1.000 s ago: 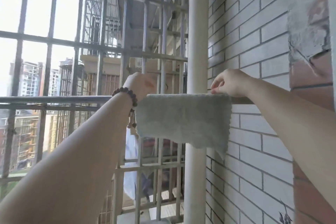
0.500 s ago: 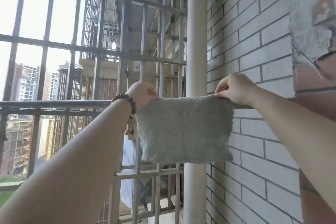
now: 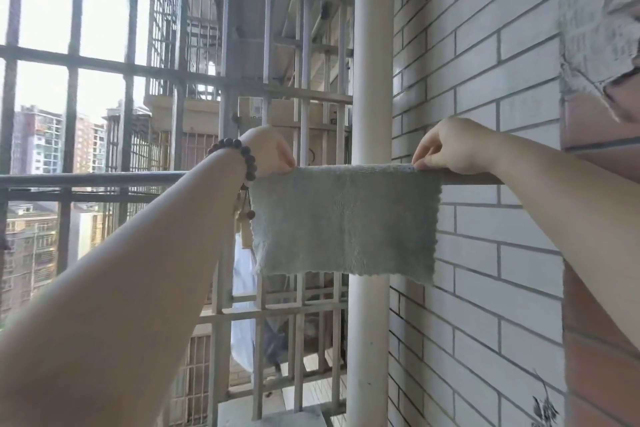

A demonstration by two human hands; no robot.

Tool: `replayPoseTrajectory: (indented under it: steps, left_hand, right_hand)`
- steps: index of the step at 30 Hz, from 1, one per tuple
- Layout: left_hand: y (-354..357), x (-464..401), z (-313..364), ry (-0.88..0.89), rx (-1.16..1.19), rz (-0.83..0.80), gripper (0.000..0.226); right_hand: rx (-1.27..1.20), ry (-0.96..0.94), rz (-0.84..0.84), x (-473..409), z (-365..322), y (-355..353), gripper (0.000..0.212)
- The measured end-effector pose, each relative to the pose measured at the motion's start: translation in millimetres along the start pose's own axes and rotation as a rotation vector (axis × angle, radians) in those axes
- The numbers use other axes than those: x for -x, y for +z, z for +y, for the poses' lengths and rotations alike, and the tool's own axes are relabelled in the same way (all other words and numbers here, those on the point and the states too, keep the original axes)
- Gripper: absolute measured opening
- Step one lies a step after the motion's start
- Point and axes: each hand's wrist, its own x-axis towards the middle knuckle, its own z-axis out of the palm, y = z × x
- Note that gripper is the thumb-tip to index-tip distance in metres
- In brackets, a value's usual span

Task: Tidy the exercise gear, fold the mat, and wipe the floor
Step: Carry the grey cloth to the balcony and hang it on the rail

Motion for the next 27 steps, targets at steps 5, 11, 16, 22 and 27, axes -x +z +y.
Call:
replayPoseTrajectory:
  steps: [5, 11, 16, 22, 27]
  left_hand:
    - [9.9, -5.4, 3.8, -0.024, -0.005, 0.176, 0.014]
    - [13.9, -3.3, -3.1, 0.014, 0.053, 0.231, 0.012]
    - [20.2, 1.0, -3.8, 0.049, 0.058, 0.225, 0.016]
    - [25.1, 3.8, -0.3, -0.019, 0.094, 0.297, 0.017]
    - [49.4, 46.2, -18.7, -0.266, 0.554, 0.877, 0.019]
  right_hand:
    - [-0.018, 0.006, 0.298, -4.8, -0.3, 11.7, 0.008]
    - [-0.057, 0.002, 0.232, -0.2, 0.9, 10.2, 0.007]
    - [-0.023, -0.044, 0.172, -1.2, -1.0, 14.6, 0.009]
    - [-0.010, -0.006, 0.285, 0.4, -2.0, 20.4, 0.013]
    - [-0.386, 0.099, 0.690, 42.9, -1.2, 40.5, 0.027]
